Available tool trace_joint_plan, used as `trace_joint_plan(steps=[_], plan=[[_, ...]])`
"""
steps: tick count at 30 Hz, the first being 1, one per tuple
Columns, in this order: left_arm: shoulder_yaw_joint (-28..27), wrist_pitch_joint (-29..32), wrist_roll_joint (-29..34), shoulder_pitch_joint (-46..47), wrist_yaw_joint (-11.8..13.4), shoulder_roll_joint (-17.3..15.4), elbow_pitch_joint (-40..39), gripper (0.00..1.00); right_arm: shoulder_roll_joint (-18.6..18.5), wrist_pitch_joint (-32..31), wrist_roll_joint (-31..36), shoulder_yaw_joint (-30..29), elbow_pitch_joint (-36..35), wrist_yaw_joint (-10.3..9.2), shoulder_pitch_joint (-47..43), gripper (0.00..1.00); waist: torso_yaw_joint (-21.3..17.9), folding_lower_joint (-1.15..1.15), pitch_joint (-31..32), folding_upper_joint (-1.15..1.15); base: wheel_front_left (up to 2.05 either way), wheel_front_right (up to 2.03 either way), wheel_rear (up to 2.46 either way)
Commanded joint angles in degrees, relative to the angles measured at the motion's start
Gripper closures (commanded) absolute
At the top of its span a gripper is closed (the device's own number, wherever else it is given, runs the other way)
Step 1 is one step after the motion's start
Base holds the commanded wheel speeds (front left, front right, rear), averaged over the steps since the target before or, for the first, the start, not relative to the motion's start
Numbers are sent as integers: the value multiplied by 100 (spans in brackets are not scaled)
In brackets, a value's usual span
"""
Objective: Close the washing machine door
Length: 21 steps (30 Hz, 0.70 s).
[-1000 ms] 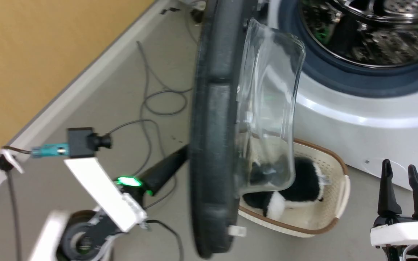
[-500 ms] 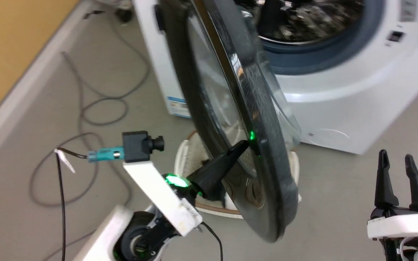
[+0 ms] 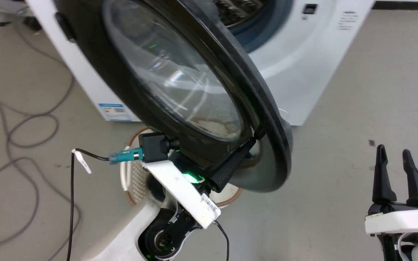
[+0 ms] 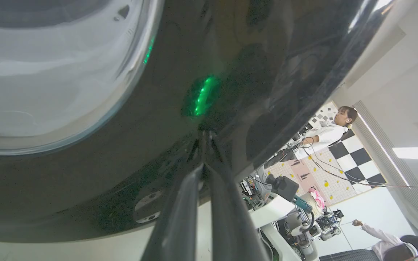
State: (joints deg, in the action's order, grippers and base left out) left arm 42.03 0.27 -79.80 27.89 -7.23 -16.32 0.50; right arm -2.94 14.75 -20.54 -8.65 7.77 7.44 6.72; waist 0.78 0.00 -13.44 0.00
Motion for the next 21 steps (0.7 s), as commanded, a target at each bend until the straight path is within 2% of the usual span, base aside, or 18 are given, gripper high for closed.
trace_joint_plan(steps=[1,8,14,18,20,21], plan=[[92,-97,-44,112,-25,-33,64,100,6,25,-59,27,4,5,66,0,-172,0,-9,0,0,0,0],[491,-483,-217,238,-25,-177,254,100,6,25,-50,49,12,5,0,0,-280,0,85,0,0,0,0],[624,-1087,-113,240,-25,-406,426,100,6,25,-16,21,-10,5,-89,0,-219,0,216,0,0,0,0],[496,-1425,350,274,-25,-644,728,100,6,25,5,-30,3,5,-177,0,-128,0,346,0,0,0,0],[334,-1497,833,291,-15,-755,970,100,6,25,11,-41,14,5,-224,0,-88,0,417,0,0,0,0],[214,-1514,1187,311,77,-806,1081,100,6,25,11,-46,16,5,-243,0,-68,0,448,0,0,0,0]])
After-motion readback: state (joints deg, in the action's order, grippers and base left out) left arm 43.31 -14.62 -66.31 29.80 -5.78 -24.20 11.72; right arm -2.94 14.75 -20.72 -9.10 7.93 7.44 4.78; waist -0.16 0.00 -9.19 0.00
